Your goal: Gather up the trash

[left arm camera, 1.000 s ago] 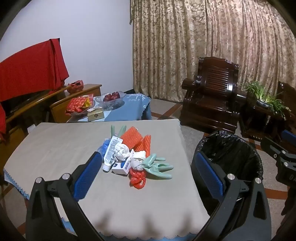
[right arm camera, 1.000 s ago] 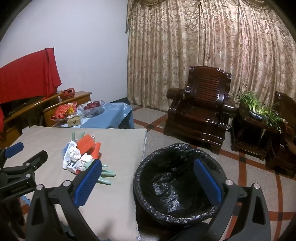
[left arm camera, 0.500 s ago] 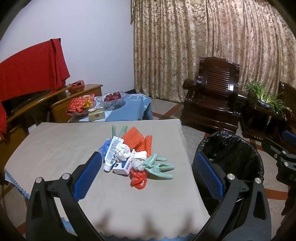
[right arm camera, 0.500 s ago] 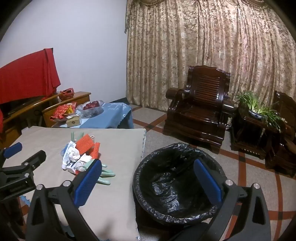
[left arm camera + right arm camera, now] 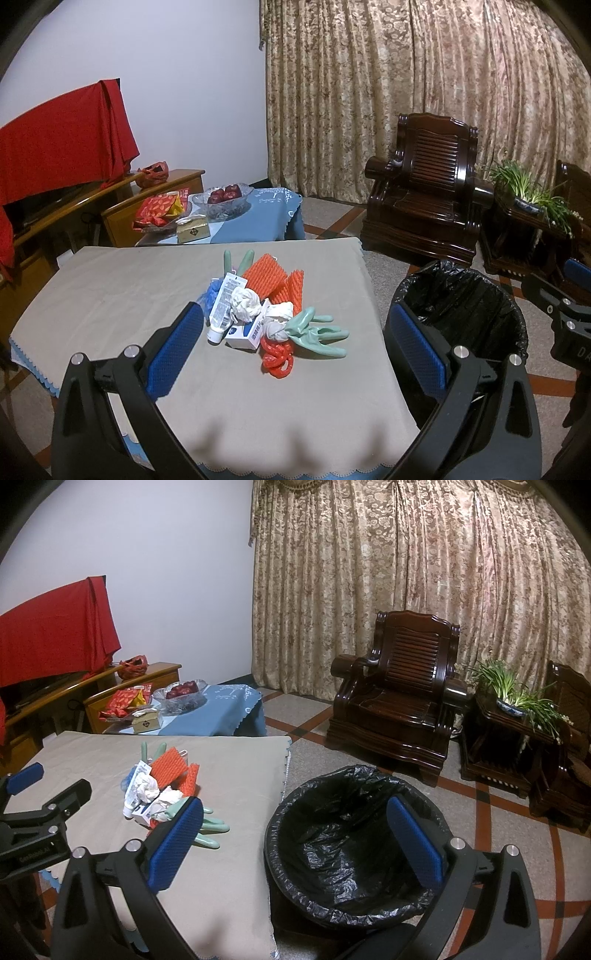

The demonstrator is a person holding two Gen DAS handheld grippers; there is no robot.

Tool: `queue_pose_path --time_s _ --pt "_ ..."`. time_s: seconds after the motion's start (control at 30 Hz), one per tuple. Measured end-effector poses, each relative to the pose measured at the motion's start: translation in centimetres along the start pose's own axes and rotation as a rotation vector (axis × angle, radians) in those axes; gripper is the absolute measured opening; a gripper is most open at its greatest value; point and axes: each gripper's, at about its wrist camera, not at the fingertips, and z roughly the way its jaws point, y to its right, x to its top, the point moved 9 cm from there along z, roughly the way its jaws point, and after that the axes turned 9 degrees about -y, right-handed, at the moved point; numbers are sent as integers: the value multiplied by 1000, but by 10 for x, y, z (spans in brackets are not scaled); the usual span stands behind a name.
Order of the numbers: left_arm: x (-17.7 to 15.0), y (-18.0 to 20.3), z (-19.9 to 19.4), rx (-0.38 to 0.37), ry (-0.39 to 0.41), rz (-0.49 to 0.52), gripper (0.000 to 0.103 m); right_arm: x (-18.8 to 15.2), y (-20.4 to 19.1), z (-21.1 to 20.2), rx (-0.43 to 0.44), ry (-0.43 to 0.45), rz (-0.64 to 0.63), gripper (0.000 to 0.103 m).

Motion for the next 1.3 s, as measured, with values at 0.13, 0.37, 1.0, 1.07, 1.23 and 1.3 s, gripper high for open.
queue_pose_path --time_s 0.13,0.37,1.0,1.07,1.23,1.3 --pt "-1 2 -1 1 1 -1 98 0 0 0 0 1 0 97" --pt "0 -3 1 0 0 -1 98 0 0 0 0 0 0 97" --pt "2 -6 2 3 -2 -1 98 -2 1 2 0 -5 0 97" --pt "2 -8 3 3 -2 -1 98 -2 1 2 -1 -6 1 97" --pt "1 -2 1 3 0 0 98 -2 1 2 -1 -5 0 97" --pt "2 -4 2 3 0 0 98 -2 0 2 0 -6 1 97"
